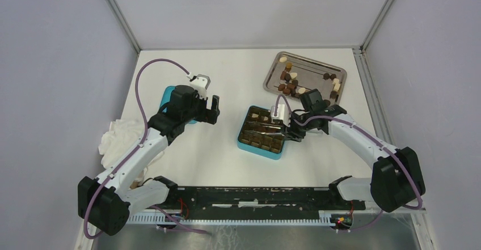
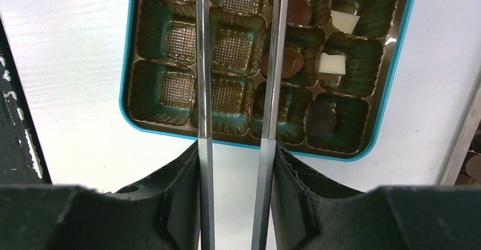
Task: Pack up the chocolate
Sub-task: Pick up the fake chocolate from the plate.
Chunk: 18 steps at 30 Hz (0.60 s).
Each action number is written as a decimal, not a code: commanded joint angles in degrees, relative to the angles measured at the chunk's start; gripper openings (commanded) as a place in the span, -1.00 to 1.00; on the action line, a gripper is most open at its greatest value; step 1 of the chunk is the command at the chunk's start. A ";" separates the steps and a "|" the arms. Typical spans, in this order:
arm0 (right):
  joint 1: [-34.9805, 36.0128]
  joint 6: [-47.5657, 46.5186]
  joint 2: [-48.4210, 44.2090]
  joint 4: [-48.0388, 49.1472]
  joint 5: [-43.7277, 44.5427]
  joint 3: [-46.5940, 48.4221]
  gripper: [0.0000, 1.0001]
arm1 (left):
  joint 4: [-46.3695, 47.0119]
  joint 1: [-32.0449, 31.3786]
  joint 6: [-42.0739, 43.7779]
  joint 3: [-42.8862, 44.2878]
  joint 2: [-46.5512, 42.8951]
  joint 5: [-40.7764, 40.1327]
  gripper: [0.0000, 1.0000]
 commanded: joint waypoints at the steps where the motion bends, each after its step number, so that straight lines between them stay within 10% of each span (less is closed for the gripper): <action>1: -2.40 0.12 -2.77 0.31 -5.32 2.42 -0.09 | 2.08 0.24 2.29 0.38 -0.43 0.51 0.97; 18: -22.13 4.55 -4.58 3.91 -12.41 3.76 -0.09 | 1.99 0.20 2.29 0.47 -0.83 1.08 0.97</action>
